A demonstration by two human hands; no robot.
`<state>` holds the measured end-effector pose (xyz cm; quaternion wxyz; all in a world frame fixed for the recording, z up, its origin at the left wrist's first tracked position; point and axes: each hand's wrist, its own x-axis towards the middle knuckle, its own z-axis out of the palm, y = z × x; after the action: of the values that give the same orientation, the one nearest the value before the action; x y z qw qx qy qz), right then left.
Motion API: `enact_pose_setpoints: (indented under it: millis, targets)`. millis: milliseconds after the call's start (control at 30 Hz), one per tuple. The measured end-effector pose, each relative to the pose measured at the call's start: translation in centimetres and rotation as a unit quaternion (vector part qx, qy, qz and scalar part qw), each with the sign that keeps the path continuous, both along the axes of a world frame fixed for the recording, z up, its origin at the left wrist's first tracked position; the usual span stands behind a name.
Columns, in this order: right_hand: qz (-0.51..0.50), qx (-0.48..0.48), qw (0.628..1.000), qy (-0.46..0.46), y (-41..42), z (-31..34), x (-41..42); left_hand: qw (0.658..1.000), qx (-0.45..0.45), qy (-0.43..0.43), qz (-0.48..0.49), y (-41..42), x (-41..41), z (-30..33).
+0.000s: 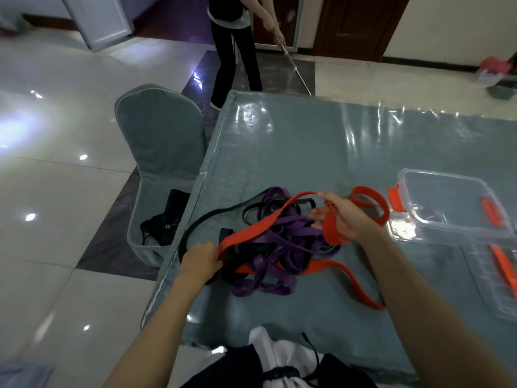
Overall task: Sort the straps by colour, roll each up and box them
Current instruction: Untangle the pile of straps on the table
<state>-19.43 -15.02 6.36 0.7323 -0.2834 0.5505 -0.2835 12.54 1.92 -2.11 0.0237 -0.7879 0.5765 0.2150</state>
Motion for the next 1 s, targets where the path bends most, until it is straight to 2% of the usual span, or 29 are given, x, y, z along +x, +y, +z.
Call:
enact_pose_setpoints:
  millis: [100, 233, 367, 433, 533, 667, 767, 867, 1000]
  targets:
    - [0.003, -0.039, 0.997, -0.07, -0.7, -0.1, 1.4, 0.998, -0.008, 0.032, -0.062, 1.0, 1.6, 1.0]
    - [-0.075, -0.122, 0.984, -0.105, -2.0, 0.5, 4.2, 0.978, -0.001, 0.134, -0.161, 2.6, 4.0, 2.8]
    - [-0.129, -0.191, 0.971, -0.065, -2.3, 0.6, 6.3, 0.964, 0.042, 0.205, -0.164, 2.6, 4.3, 4.3]
    - [-0.151, -0.217, 0.964, -0.028, -2.2, 0.5, 7.2, 0.95, 0.071, 0.268, -0.145, 2.0, 3.9, 4.9]
    - [-0.152, -0.238, 0.959, 0.005, -2.2, 0.2, 7.8, 0.929, 0.078, 0.34, -0.123, 1.2, 2.9, 5.8]
    - [-0.098, -0.226, 0.969, -0.035, -2.2, -0.1, 7.4, 0.936, 0.073, 0.337, -0.075, 0.0, 1.9, 6.3]
    - [-0.049, -0.198, 0.978, -0.044, -2.2, -0.4, 7.1, 0.95, 0.065, 0.286, -0.107, -0.8, 2.0, 6.1]
    - [-0.05, -0.207, 0.977, -0.025, -2.5, -0.8, 7.1, 0.945, 0.034, 0.301, -0.127, -0.6, 2.4, 6.6]
    - [-0.023, -0.259, 0.965, 0.021, -3.1, -0.9, 7.9, 0.93, 0.038, 0.32, -0.175, -0.3, 3.1, 7.3]
